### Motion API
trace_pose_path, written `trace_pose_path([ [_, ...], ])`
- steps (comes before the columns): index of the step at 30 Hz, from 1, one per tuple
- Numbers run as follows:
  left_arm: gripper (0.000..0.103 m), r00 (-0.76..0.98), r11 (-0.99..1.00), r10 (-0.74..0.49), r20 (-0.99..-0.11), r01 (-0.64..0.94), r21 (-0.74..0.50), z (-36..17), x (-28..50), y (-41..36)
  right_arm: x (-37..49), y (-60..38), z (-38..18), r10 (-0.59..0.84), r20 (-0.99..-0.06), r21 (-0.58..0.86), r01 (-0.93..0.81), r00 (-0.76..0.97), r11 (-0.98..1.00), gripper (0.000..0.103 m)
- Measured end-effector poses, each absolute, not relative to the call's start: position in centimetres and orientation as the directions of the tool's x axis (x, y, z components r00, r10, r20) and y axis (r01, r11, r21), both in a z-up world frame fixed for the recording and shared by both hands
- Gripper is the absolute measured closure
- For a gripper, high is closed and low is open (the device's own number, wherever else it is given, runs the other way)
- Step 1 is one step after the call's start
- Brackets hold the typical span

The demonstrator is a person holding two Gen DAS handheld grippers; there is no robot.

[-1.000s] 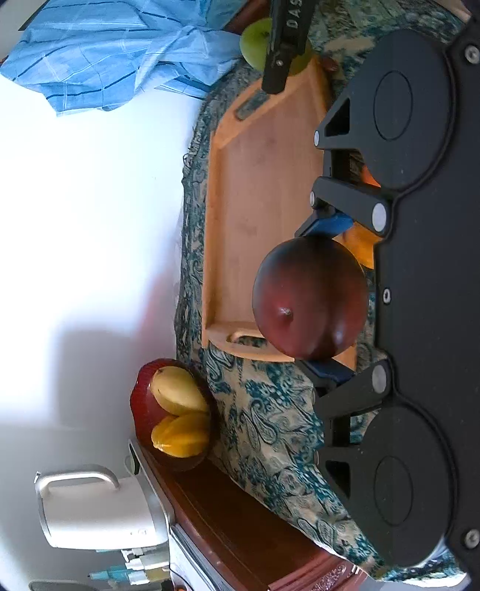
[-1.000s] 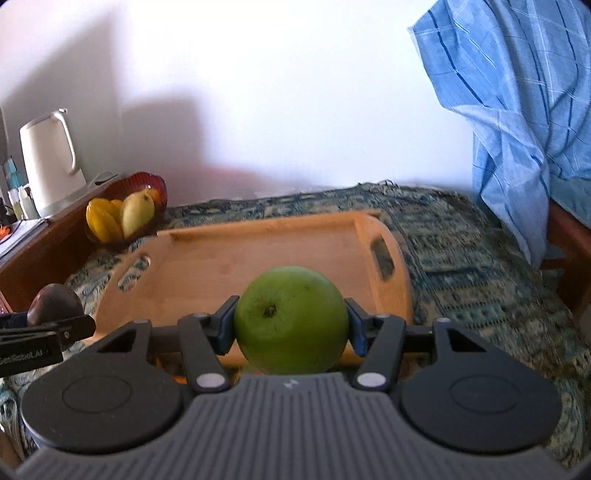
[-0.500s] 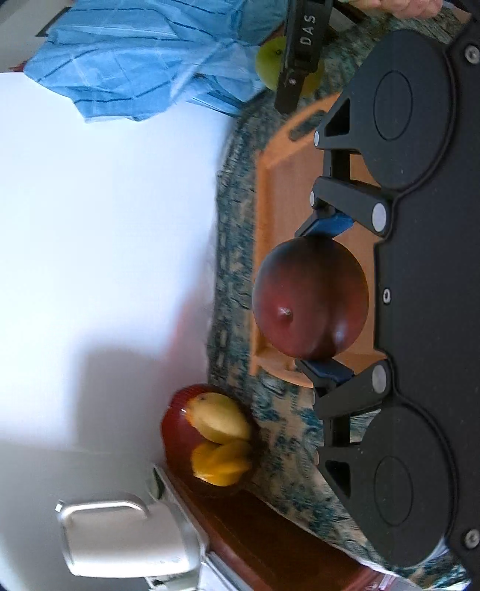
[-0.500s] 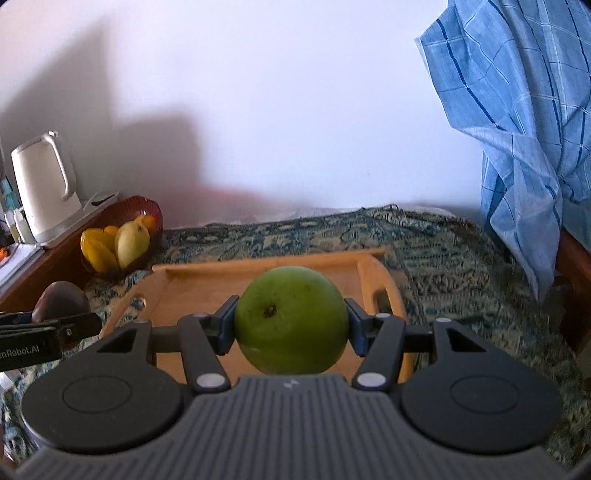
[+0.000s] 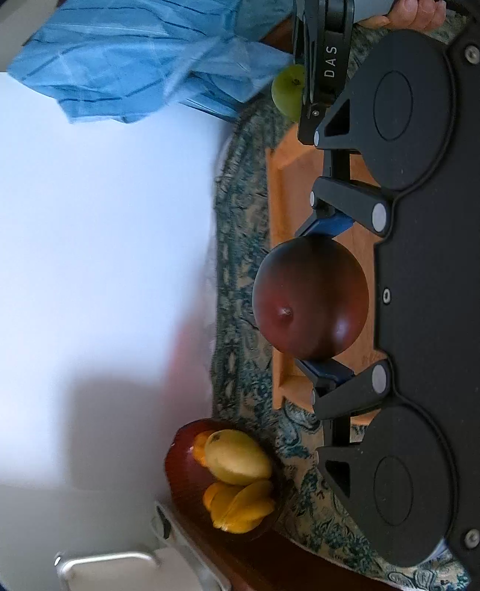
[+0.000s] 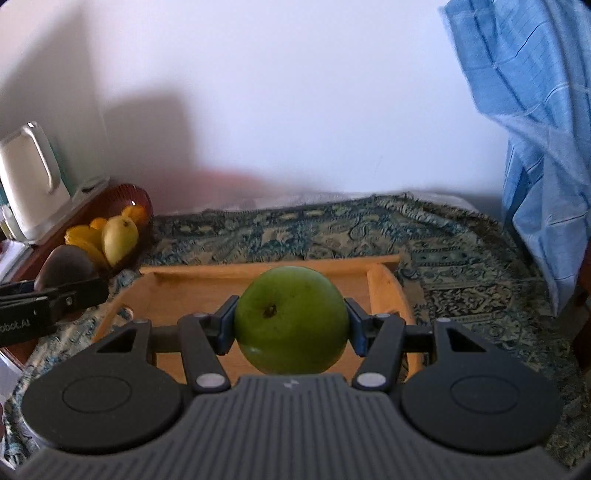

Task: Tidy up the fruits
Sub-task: 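Carry the dark red fruit and green apple over the wooden tray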

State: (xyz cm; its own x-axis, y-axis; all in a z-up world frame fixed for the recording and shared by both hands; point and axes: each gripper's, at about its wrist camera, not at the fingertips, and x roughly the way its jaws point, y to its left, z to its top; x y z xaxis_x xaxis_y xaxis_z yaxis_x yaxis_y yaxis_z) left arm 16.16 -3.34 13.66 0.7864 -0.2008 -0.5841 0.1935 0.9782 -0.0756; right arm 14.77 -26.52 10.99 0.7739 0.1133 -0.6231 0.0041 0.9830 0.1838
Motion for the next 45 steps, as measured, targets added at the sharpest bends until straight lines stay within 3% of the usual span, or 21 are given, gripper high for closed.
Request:
trace_pose_path([
  [11,0.041,0.737,0.984,-0.164,-0.656,0.172,-0.052,7.3,18.8,-4.1,17.5,-26.8,5.6,0.106,-0.671,0.206,0.047,0.733,0.977,0.042],
  [18,0.041,0.723,0.988,-0.143,-0.676,0.147,-0.051,5.2,19.4,-3.6,18.1,-25.4,4.8,0.077,-0.679,0.115,0.002,0.73,0.993,0.042],
  [34,0.041,0.715,0.987,-0.136,-0.685,0.155,-0.034,4.2,19.7,-4.0,18.9,-25.0,3.1,0.12,-0.72,0.156,-0.009,0.684,0.988,0.042],
  [45,0.04,0.708,0.99,-0.123,-0.695,0.14,-0.033,3.7,20.0,-3.8,18.9,-25.1,3.5,0.126,-0.7,0.155,-0.023,0.702,0.988,0.042],
])
